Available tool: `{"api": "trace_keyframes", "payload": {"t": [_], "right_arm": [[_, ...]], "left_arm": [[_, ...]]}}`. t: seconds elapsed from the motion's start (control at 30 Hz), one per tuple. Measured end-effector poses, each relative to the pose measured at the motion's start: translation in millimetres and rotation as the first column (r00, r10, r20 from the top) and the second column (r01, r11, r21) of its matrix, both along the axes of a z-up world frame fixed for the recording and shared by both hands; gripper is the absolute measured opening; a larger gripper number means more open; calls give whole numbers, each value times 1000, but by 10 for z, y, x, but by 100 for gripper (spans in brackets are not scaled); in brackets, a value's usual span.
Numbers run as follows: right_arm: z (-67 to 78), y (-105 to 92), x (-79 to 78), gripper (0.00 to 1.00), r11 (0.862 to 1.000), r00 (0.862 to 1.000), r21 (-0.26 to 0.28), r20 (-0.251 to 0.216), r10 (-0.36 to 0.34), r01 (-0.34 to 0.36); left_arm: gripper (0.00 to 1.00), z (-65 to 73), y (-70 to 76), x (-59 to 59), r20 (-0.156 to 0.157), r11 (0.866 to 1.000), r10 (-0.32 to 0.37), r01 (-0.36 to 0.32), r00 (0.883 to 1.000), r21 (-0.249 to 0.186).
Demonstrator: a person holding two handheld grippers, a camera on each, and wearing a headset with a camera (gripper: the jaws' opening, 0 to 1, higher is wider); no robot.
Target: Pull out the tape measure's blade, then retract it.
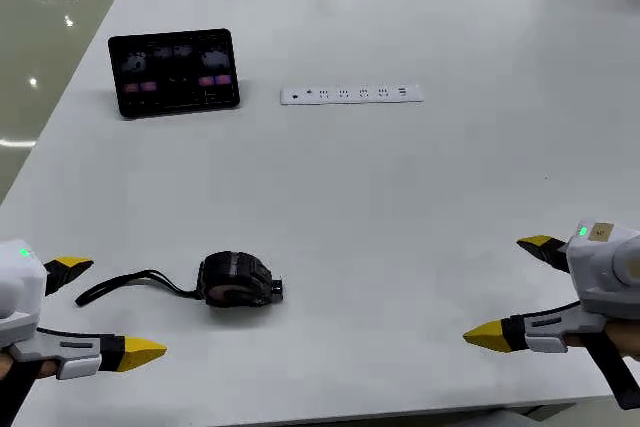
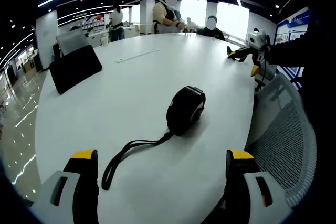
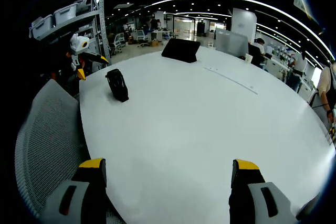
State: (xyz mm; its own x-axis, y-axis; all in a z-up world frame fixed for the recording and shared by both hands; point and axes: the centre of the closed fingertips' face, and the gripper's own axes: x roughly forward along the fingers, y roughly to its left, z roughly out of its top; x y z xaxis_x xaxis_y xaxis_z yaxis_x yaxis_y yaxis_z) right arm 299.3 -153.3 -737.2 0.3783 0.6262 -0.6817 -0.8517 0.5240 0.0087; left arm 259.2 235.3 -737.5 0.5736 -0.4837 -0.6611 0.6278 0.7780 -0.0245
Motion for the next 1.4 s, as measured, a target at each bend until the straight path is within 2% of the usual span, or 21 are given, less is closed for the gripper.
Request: {"api": "trace_keyframes", "payload": {"t": [0.13,0.27,0.37,0.47,0.7,0.77,0.83,0.97,1.17,1.4], "right_arm": [[-69,129,-42,99,999,999,2,-1,53,-53],[-158,190,-36,99,997,997,-19,-13,74,-74],[-219,211,1,99,996,996,-16,-27,82,-83],[-231,262,36,99,995,995,-17,-30,94,-95],[-179,378,127,99,995,994,-5,-37,103,-103],[-148,435,147,99,995,993,6,-52,103,-103],[-97,510,174,99,994,992,27,-55,111,-109],[-73,624,216,99,990,989,16,-47,139,-139],[-121,744,209,99,984,982,-8,-65,175,-176],[-151,896,234,99,973,972,-28,-44,229,-231]], "left_arm": [[99,-36,-25,7,-13,999,-28,28,1000,22],[99,-70,-50,12,-29,999,-46,46,999,23],[99,-95,-97,4,-52,998,-66,67,997,16],[99,-147,-156,-7,-72,994,-104,107,992,31],[98,-169,-276,9,-95,986,-160,163,983,29],[95,-171,-310,-1,-113,981,-187,192,976,27],[94,-170,-319,18,-119,975,-210,217,970,43],[90,-139,-372,75,-142,963,-256,265,956,48],[91,-77,-486,212,-133,948,-302,312,944,64],[90,-73,-608,295,-131,921,-366,379,921,95]]}}
